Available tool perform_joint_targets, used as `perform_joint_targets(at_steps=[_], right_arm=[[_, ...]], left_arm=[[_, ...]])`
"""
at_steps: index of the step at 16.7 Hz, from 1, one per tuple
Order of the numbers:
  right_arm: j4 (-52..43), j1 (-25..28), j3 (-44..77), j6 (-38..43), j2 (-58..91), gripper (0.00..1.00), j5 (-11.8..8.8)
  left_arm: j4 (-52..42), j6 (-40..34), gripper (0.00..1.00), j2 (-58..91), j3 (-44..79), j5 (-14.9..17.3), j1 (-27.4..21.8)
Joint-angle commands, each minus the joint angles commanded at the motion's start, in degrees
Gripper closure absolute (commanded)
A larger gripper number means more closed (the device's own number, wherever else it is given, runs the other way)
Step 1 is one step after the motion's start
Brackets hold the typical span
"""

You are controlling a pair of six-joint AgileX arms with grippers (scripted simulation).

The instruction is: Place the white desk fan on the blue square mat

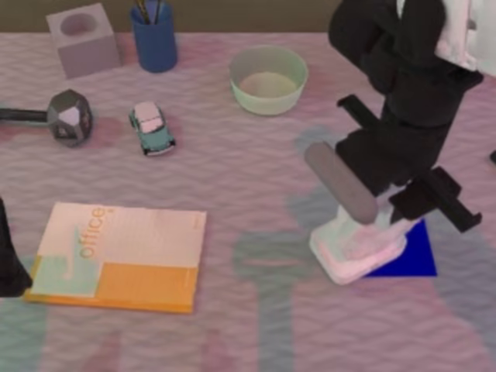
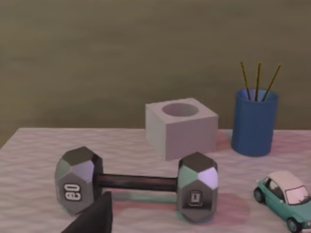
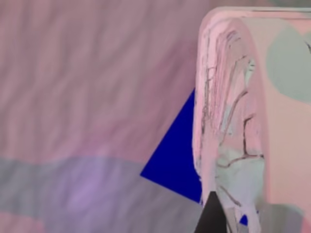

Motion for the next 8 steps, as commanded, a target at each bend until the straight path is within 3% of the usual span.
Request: perform_joint_targets(at_steps=[8], right_arm=[[-5.46, -0.06, 5.5, 0.13, -0.2, 1.0, -0.09]], left_arm=[[0.0, 0.0, 0.0, 0.0, 0.0, 0.0, 0.0]])
